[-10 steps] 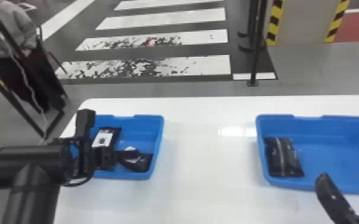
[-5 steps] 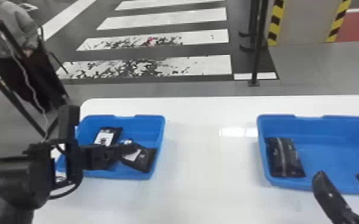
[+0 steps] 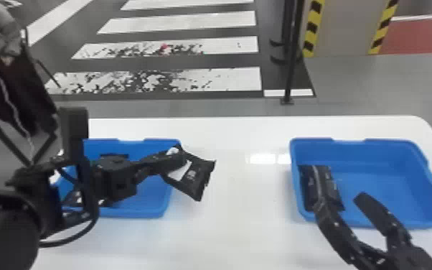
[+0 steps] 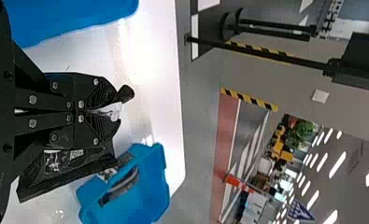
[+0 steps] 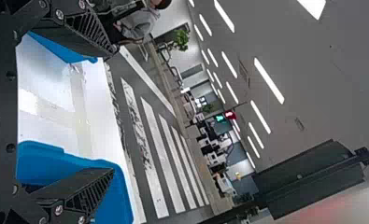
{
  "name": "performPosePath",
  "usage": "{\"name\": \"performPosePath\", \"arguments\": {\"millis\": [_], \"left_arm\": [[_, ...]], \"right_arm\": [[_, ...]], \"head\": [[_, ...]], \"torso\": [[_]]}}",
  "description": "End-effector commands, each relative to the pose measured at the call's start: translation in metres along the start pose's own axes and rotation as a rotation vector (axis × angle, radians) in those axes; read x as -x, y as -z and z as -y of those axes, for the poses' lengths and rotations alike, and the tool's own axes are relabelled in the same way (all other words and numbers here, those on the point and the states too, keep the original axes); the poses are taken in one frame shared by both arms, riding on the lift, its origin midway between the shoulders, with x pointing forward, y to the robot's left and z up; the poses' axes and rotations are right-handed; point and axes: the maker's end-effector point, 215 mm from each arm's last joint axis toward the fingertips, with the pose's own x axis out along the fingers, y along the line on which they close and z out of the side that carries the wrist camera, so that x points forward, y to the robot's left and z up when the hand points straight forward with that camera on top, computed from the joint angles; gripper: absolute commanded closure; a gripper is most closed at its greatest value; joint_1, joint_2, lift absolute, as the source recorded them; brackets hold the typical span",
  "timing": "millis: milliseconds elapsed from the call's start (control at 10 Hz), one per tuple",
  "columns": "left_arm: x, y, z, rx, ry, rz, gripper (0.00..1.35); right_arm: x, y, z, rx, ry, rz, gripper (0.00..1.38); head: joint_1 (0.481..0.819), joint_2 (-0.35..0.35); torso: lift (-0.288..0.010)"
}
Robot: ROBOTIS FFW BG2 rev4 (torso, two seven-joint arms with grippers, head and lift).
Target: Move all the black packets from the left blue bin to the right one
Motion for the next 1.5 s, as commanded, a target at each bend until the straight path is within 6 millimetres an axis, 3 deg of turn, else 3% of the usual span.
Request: {"name": "performPosePath", "arguments": {"millis": [0, 500, 800, 1000, 1100, 1200, 1300, 1400], "left_arm": [[-0.015, -0.007, 0.031, -0.015, 0.082, 0.016, 1.21], [-0.043, -0.015, 0.102, -0.036, 0.258, 0.027, 1.21], [-0.049, -0.016, 0.123, -0.039, 0.311, 0.025, 1.21], [-0.053, -0.012, 0.124, -0.031, 0.316, 0.017, 1.21], [-0.053, -0.011, 0.123, -0.029, 0.316, 0.015, 1.21], [-0.053, -0.011, 0.124, -0.028, 0.317, 0.016, 1.21], [-0.053, -0.012, 0.124, -0.028, 0.319, 0.016, 1.21], [-0.054, -0.011, 0.124, -0.024, 0.320, 0.016, 1.21]], "right_arm": [[-0.014, 0.008, -0.015, -0.043, -0.060, -0.012, 0.16], [-0.044, 0.019, -0.048, -0.104, -0.194, -0.046, 0.16], [-0.052, 0.022, -0.062, -0.118, -0.230, -0.058, 0.16], [-0.056, 0.023, -0.076, -0.134, -0.263, -0.061, 0.28], [-0.055, 0.029, -0.083, -0.157, -0.278, -0.081, 0.51], [-0.055, 0.035, -0.083, -0.182, -0.282, -0.099, 0.95], [-0.054, 0.039, -0.084, -0.205, -0.284, -0.104, 1.21], [-0.054, 0.039, -0.084, -0.205, -0.286, -0.104, 1.27]], "head": [[0.695, 0.104], [0.695, 0.059], [0.695, 0.042], [0.695, 0.041], [0.695, 0.047], [0.695, 0.053], [0.695, 0.062], [0.695, 0.067]], "torso": [[-0.154], [-0.154], [-0.154], [-0.154], [-0.154], [-0.154], [-0.154], [-0.154]]}}
